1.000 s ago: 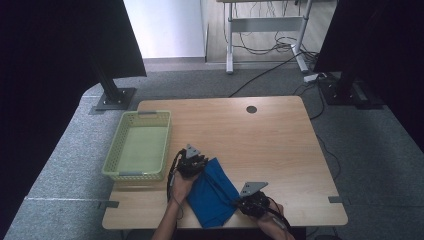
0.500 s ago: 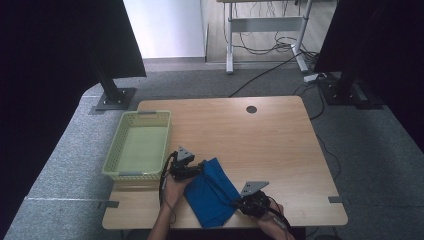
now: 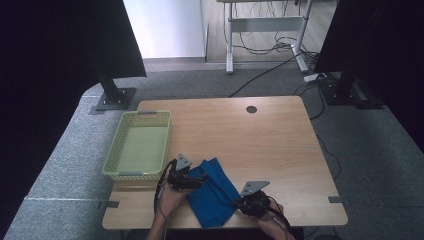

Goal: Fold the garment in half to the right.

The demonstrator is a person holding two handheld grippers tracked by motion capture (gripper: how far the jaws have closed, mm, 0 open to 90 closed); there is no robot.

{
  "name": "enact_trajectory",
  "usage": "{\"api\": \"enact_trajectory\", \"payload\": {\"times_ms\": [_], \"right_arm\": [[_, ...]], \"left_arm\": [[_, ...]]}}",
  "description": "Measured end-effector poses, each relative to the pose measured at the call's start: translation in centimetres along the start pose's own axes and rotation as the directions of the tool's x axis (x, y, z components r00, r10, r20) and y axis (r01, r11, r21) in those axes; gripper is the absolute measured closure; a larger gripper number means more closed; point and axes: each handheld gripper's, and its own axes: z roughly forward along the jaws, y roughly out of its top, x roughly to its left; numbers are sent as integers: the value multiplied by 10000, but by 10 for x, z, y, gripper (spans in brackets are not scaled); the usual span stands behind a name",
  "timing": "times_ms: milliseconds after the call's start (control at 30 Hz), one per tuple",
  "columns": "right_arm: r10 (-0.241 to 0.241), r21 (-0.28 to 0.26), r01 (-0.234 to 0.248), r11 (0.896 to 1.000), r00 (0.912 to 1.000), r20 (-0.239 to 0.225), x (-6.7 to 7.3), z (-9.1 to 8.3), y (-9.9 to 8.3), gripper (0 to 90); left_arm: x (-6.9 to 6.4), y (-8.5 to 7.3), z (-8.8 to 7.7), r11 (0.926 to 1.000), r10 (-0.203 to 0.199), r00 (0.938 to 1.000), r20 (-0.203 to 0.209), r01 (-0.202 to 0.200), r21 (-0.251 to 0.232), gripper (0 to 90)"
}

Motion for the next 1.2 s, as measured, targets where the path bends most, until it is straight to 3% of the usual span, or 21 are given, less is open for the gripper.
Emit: {"api": "enact_trajectory", "payload": {"times_ms": [133, 300, 400, 567, 667, 833, 933, 1067, 1200], "right_arm": [[-9, -16, 9, 10000, 10000, 1, 0, 0, 0, 810], [-108, -35, 108, 9999, 9999, 57, 1, 0, 0, 804], [-137, -50, 137, 9999, 9999, 79, 1, 0, -1, 797], [-240, -45, 241, 9997, 9996, 124, 1, -6, 0, 722], [-192, -356, 200, 9992, 9995, 239, -3, -15, 3, 636], [-209, -741, 246, 9969, 9985, 499, -8, -18, 15, 400], [-395, -809, 436, 9958, 9979, 517, -7, -9, 24, 262], [-678, -562, 724, 9958, 9945, 800, 0, 15, 32, 147], [-912, -390, 959, 9946, 9898, 1094, 6, 32, 35, 105]], "left_arm": [[-4, -12, -1, 9994, 114, 9996, 271, -123, 324, 154], [-8, -23, 8, 9951, 361, 9993, 59, -365, 921, 154], [-9, -25, 9, 9936, 631, 9980, -68, -622, 941, 156], [-8, -27, 9, 9938, 709, 9975, -12, -705, 859, 154], [-8, -27, 9, 9937, 716, 9974, -17, -711, 867, 151], [-7, -27, 10, 9930, 726, 9974, -28, -720, 935, 115], [-7, -27, 10, 9930, 719, 9974, -39, -712, 941, 110], [-8, -27, 10, 9933, 687, 9976, -67, -678, 935, 110], [-8, -27, 10, 9934, 672, 9977, -75, -662, 934, 110]]}}
